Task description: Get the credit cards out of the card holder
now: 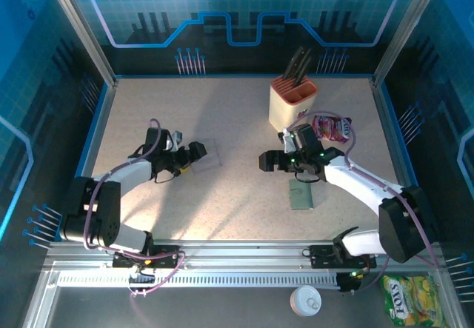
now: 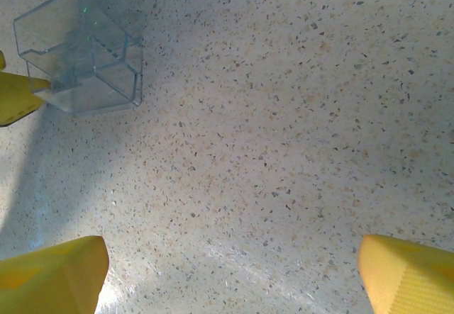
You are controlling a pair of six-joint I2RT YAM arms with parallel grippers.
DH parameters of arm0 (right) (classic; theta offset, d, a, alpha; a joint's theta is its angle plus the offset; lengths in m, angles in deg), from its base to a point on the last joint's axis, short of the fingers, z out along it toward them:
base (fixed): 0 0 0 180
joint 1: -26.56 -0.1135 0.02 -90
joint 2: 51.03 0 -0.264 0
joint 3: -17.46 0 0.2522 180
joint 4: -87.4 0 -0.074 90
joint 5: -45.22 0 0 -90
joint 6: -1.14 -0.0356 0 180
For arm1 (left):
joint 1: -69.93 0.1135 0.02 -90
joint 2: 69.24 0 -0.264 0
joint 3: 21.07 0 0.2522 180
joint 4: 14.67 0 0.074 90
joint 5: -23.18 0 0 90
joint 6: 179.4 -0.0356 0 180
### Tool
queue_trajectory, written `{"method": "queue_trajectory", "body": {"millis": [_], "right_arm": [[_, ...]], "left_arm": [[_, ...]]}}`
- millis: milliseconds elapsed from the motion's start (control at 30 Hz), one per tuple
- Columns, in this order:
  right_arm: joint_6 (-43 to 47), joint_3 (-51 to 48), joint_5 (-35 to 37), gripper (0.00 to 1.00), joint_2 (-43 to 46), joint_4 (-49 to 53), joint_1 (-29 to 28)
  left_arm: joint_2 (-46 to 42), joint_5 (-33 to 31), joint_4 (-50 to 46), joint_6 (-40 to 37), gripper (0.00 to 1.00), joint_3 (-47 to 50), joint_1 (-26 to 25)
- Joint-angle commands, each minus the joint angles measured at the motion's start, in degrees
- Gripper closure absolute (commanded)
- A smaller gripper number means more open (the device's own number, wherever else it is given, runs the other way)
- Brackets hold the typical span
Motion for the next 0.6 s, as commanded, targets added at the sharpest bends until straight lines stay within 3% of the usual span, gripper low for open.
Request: {"method": "queue_trajectory", "body": {"millis": [0,567], "right_arm": [[-0.7,0.1,1.1,0.08,2.4,0.9,-0.9],[-0.6,-2.6,5.1,0.07,7.2,2.0,-0.9]], "left_arm": [[2.5,1.8,2.3,1.1,0.06,-3.5,-1.3],[15.0,3.9,1.1,0.2,0.06,-17.1,-7.7]]}}
